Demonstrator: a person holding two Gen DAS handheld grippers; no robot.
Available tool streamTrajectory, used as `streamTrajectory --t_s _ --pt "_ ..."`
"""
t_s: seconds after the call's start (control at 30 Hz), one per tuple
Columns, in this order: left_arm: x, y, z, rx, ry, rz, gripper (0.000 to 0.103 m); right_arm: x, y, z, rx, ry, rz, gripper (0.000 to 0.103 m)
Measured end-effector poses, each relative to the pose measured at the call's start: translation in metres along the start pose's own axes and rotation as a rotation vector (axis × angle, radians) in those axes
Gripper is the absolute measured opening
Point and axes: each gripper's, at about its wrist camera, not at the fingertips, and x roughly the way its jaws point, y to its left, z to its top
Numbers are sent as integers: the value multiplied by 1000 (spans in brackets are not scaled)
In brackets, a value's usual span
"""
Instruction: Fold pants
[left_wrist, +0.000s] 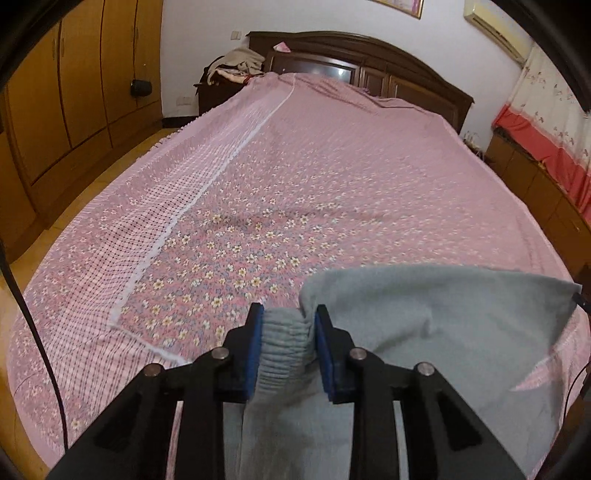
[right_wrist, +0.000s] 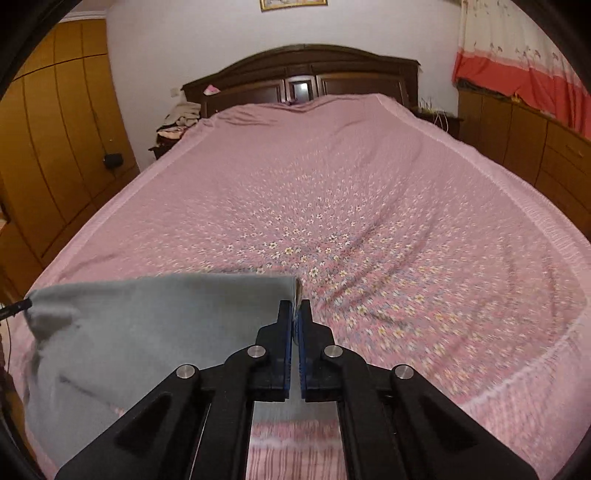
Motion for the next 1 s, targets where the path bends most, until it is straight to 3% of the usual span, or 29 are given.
streamTrajectory --t_s 0.27,0.57,1.0 --pt "-44 4 -27 -3 -25 -5 28 -63 -3 -34 27 -55 5 4" --pt "-80 11 -69 -30 -35 -16 28 -106 -13 -85 54 -70 -1 4" --pt "-97 18 -141 -44 10 -19 28 -116 -31 -162 144 -12 11 4"
